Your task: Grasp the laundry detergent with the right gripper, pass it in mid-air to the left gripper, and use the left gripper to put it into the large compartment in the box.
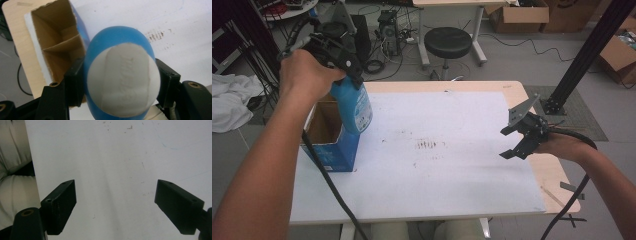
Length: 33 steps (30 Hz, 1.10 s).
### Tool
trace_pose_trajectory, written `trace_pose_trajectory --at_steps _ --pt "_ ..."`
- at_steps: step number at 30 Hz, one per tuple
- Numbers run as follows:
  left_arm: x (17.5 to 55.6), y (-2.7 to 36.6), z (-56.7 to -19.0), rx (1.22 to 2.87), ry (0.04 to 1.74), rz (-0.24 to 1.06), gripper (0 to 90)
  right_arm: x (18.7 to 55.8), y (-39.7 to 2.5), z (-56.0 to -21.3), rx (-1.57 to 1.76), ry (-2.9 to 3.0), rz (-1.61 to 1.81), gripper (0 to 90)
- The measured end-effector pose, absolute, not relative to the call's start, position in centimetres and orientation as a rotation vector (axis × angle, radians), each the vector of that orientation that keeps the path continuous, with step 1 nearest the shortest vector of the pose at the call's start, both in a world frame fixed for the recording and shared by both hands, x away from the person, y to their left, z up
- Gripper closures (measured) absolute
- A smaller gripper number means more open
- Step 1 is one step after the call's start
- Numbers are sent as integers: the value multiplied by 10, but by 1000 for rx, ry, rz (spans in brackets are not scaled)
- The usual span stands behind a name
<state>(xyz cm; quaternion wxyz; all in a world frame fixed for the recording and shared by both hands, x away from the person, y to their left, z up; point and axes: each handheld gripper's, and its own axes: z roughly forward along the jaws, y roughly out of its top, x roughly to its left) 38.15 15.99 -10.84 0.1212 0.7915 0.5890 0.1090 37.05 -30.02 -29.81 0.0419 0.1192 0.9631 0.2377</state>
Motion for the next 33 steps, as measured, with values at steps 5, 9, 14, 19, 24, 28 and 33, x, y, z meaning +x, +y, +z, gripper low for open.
trace_pose_trajectory --at_steps 5,9,14,19,24,28,33 --pt "382 176 -104 2264 1781 332 383 370 -301 -300 368 2948 727 172" --pt "382 187 -104 2230 1841 359 383 371 -302 -301 373 2948 726 172" --pt "383 200 -105 2178 1891 373 383 371 -302 -302 373 2947 724 172" --pt "383 212 -106 2142 1927 399 383 371 -301 -303 377 2948 721 173" --pt "383 222 -110 2114 1957 418 383 372 -301 -304 381 2949 717 172" --pt "385 227 -118 2118 1979 431 383 373 -299 -305 387 2949 718 172" --pt "387 234 -135 2117 1995 417 383 373 -297 -308 385 2952 719 171"
